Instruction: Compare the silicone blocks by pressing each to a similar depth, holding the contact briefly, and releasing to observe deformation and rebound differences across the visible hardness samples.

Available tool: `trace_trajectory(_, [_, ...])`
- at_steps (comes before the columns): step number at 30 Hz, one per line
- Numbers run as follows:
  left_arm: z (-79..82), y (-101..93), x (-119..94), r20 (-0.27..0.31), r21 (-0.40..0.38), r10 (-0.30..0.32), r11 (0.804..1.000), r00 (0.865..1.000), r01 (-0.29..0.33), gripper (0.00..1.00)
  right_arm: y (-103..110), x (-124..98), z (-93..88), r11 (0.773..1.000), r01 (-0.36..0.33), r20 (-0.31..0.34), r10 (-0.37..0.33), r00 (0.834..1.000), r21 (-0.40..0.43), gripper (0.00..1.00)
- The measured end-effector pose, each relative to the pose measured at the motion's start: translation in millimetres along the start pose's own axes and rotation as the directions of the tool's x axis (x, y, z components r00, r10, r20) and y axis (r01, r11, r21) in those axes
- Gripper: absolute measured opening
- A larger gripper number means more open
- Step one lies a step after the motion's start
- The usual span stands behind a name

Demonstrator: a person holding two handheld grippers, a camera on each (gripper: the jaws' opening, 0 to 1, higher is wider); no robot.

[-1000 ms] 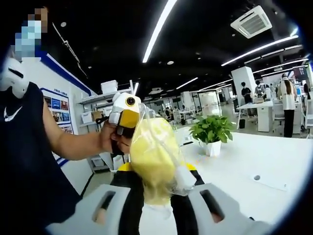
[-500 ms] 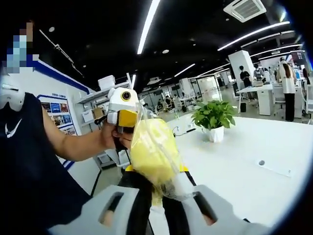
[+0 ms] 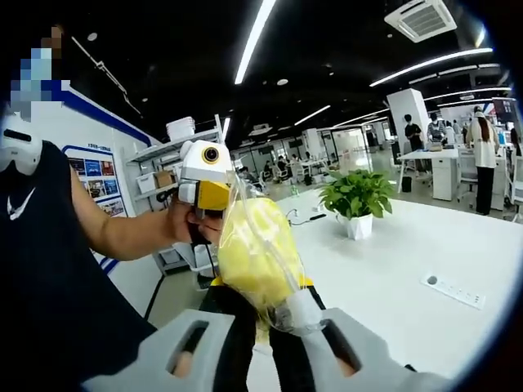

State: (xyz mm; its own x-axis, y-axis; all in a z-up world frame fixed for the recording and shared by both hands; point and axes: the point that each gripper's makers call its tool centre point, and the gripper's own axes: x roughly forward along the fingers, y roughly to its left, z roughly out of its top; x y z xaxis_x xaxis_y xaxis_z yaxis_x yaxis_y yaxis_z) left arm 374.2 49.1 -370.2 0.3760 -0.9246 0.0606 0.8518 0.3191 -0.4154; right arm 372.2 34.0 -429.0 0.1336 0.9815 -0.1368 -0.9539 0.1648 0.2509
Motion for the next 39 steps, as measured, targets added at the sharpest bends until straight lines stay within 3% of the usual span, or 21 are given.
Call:
trace_trajectory(6, [2.6,3.1,-1,0.012,0.005,0.012,1.0,1.0,-0.012,0.0,0,1,1.9,1.0,0.005,0.007,-0.005,1.0,0.013,0.01])
trace_trajectory(10, [3.7,9.7,-5,0.007,0.095,0.058,0.994,0.998,-0.058,0.0,1,7,1.1,0.999,0.008,0.007,-0.008,1.0,0.034,0.01])
trace_trajectory(13, [4.4,11.8,-13,0.016,0.055,0.056,0.997,0.998,-0.057,0.0,-1,14,0.8,0.999,0.017,0.022,-0.018,1.0,0.043,0.02])
trace_trajectory(22, [17.8,16.4,-42,0.008,0.069,0.044,0.997,0.999,-0.045,0.0,7,43,12.9,0.998,0.048,0.044,-0.05,0.998,0.027,0.03])
trace_trajectory(27, [20.5,15.3,-50,-0.01,0.063,0.011,0.998,1.0,-0.01,0.0,12,47,17.4,0.996,0.082,0.043,-0.083,0.996,0.02,0.04])
trace_trajectory(33, [22.2,11.3,-44,-0.026,0.084,0.004,0.996,1.0,-0.002,0.0,7,39,21.9,0.994,0.107,0.065,-0.107,0.992,0.003,0.05])
trace_trajectory(39, [29.3,20.1,-31,0.013,0.096,0.024,0.995,1.0,-0.025,0.0,-9,31,30.3,0.999,0.054,0.063,-0.054,0.997,0.004,0.06])
